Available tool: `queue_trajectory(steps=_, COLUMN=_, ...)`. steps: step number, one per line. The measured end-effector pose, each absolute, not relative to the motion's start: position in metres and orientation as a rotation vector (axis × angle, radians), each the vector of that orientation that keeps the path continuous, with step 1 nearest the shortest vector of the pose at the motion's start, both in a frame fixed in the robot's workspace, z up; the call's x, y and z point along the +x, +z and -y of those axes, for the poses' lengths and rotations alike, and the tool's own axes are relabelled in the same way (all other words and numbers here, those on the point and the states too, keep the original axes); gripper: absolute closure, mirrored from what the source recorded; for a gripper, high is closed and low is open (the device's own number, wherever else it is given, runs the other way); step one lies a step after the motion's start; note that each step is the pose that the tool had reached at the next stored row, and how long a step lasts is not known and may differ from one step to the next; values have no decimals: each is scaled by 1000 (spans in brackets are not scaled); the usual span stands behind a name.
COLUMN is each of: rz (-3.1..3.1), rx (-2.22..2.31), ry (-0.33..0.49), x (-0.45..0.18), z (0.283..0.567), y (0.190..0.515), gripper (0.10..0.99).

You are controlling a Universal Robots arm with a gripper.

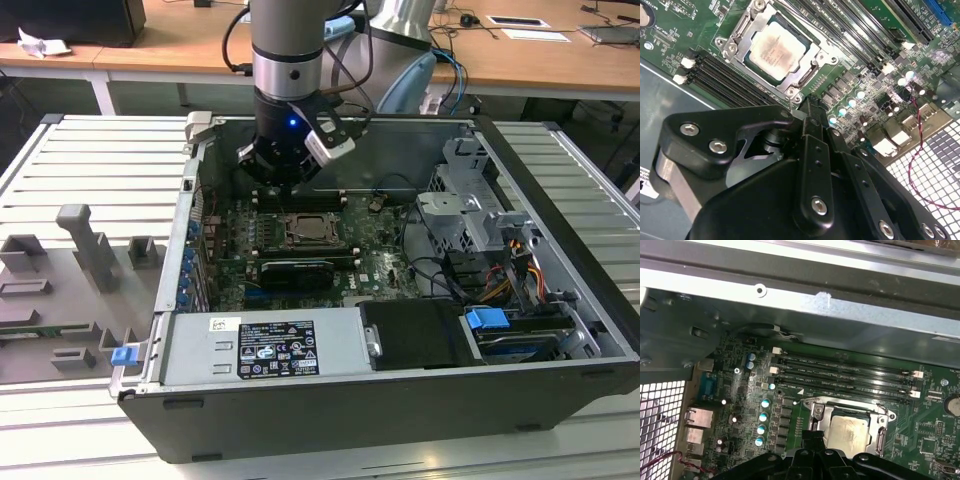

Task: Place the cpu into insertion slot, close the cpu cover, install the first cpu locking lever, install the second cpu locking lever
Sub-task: 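Install the first cpu locking lever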

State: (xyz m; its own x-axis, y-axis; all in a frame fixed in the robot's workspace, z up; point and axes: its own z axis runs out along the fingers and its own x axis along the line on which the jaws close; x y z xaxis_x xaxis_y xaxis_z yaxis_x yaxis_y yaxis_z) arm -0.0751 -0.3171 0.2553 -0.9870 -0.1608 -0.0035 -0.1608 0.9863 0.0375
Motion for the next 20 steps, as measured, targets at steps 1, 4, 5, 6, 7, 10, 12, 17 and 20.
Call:
queue_trajectory(steps=1, rz=-3130, rx=-253, ry=59, x=-76, z=317, y=255, gripper=980)
queue_trajectory(steps=4, rz=-3130, rx=-254, ry=59, x=-76, z=317, y=255, gripper=980)
queue_trajectory(steps=5, rz=-3130, rx=-253, ry=59, x=-76, z=317, y=255, gripper=980)
queue_trajectory(steps=6, rz=-3130, rx=-253, ry=59, x=-77, z=317, y=255, gripper=980)
queue_trajectory(steps=7, rz=-3130, rx=-253, ry=59, x=-77, z=317, y=255, gripper=980)
queue_trajectory(steps=10, rz=-3130, rx=-253, ry=59, x=-79, z=317, y=255, gripper=980)
queue_trajectory(steps=12, rz=-3130, rx=-254, ry=59, x=-80, z=317, y=255, gripper=980)
queue_trajectory(steps=17, rz=-3130, rx=-253, ry=59, x=-81, z=317, y=255, gripper=980)
queue_trajectory(steps=20, rz=-3130, rx=-253, ry=59, x=-83, z=317, y=255, gripper=980)
